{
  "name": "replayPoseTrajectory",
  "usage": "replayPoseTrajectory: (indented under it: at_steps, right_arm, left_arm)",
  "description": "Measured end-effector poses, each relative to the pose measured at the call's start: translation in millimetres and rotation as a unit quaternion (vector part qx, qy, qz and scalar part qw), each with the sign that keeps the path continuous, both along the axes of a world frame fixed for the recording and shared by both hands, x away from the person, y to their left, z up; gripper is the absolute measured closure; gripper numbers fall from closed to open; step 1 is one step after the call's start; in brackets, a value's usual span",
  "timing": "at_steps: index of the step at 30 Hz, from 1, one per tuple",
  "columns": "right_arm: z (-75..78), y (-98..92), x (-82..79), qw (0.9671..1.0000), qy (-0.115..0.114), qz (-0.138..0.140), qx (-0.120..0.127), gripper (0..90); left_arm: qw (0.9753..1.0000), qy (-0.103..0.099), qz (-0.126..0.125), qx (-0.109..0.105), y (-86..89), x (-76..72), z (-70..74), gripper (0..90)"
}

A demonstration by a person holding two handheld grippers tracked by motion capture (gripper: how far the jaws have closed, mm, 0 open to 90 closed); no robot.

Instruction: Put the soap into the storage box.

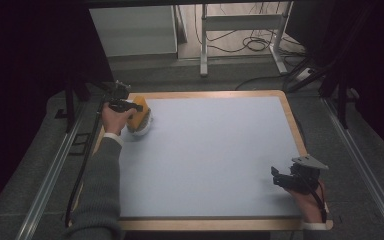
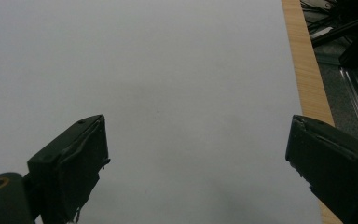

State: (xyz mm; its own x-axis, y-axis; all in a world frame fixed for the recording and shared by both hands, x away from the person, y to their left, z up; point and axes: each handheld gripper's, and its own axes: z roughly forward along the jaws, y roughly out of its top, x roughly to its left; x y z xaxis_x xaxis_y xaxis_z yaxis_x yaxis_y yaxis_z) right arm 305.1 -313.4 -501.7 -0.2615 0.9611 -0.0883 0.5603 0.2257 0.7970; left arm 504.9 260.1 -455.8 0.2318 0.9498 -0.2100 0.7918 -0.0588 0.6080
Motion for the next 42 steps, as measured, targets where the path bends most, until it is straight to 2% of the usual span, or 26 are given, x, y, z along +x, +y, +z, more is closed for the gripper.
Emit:
replayPoseTrajectory:
  at_steps: [9,10,11,15,16,18,20,22,25,30,37,42]
  right_arm:
    - [-1.0,0.1,0.5,1.0,0.001,0.0,-0.001,5.8]
    - [-1.2,0.2,0.5,1.0,0.002,0.0,-0.001,5.8]
    - [-1.4,0.4,0.6,1.0,0.002,0.001,0.0,5.8]
    - [-1.7,1.6,0.5,1.0,0.003,0.002,-0.001,5.8]
    - [-1.6,2.0,0.4,1.0,0.003,0.003,-0.001,5.8]
    - [-1.3,2.5,0.2,1.0,0.002,0.005,-0.001,5.8]
    - [-1.3,2.6,0.3,1.0,0.002,0.005,-0.001,5.8]
    - [-1.6,2.6,0.5,1.0,0.002,0.005,-0.001,5.8]
    - [-1.7,2.8,0.6,1.0,0.003,0.005,-0.002,5.8]
    - [-1.1,4.1,0.9,1.0,0.003,0.006,-0.002,5.8]
    - [-1.1,6.9,2.0,0.9999,0.001,0.013,-0.002,5.7]
    - [-1.5,7.1,1.8,0.9999,0.002,0.012,-0.002,5.7]
  left_arm:
    - [0.9998,0.013,0.013,0.0,-1.3,3.0,-12.8,60.2]
    - [0.9998,0.016,0.006,0.013,-0.8,2.1,-11.1,56.4]
    - [0.9997,0.006,0.009,0.022,-1.9,0.9,-9.0,52.3]
    - [0.9994,-0.009,0.01,0.031,-2.5,-4.5,1.3,37.4]
    - [0.9991,-0.01,0.011,0.04,-2.6,-6.2,3.2,33.1]
    - [0.9989,-0.012,0.009,0.045,-0.9,-9.7,6.6,29.8]
    - [0.9987,-0.023,0.009,0.044,1.1,-14.4,10.3,28.4]
    - [0.999,-0.032,0.001,0.032,3.2,-19.5,14.1,27.6]
    - [0.9985,-0.041,-0.014,0.034,2.0,-27.7,19.3,25.6]
    - [0.9977,-0.057,-0.036,0.007,-2.3,-45.8,22.4,25.3]
    - [0.9943,-0.071,-0.077,-0.021,-4.8,-72.7,21.5,25.5]
    - [0.9913,-0.082,-0.098,-0.032,-5.2,-90.1,16.6,26.3]
